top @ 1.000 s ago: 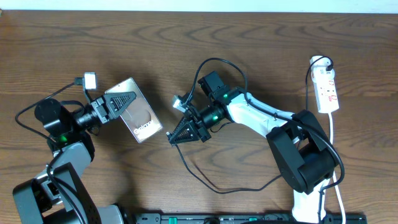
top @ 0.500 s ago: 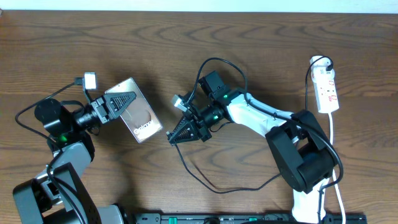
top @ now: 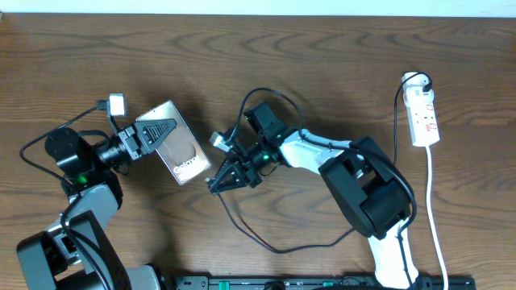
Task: Plug charger to phone and switch on socket
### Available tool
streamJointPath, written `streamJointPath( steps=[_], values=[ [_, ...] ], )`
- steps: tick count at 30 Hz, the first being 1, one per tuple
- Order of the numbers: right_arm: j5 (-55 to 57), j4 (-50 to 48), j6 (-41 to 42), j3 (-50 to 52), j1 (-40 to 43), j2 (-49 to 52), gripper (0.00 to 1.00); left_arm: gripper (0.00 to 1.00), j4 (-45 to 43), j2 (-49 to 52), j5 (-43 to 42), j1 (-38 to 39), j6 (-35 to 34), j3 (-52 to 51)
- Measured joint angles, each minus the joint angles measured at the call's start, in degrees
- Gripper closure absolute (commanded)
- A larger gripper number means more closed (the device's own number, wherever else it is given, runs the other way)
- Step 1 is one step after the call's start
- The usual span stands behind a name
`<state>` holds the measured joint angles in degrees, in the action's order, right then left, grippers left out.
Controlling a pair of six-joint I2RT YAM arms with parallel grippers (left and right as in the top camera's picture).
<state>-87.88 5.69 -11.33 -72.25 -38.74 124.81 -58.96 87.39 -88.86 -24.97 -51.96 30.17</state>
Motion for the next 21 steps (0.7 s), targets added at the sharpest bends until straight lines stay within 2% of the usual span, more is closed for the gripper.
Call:
streamJointPath(
  steps=[8, 21],
  values=[
    [-0.2, -3.9, 5.6, 0.0, -1.2, 0.0, 0.99, 0.93, 0.0, 0.0, 0.0, 0.0, 0.8, 0.0],
    [-0.2, -7.8, 6.8, 0.0, -1.2, 0.0, 0.99, 0.93, 0.5, 0.0, 0.0, 0.0, 0.8, 0.0]
  ],
)
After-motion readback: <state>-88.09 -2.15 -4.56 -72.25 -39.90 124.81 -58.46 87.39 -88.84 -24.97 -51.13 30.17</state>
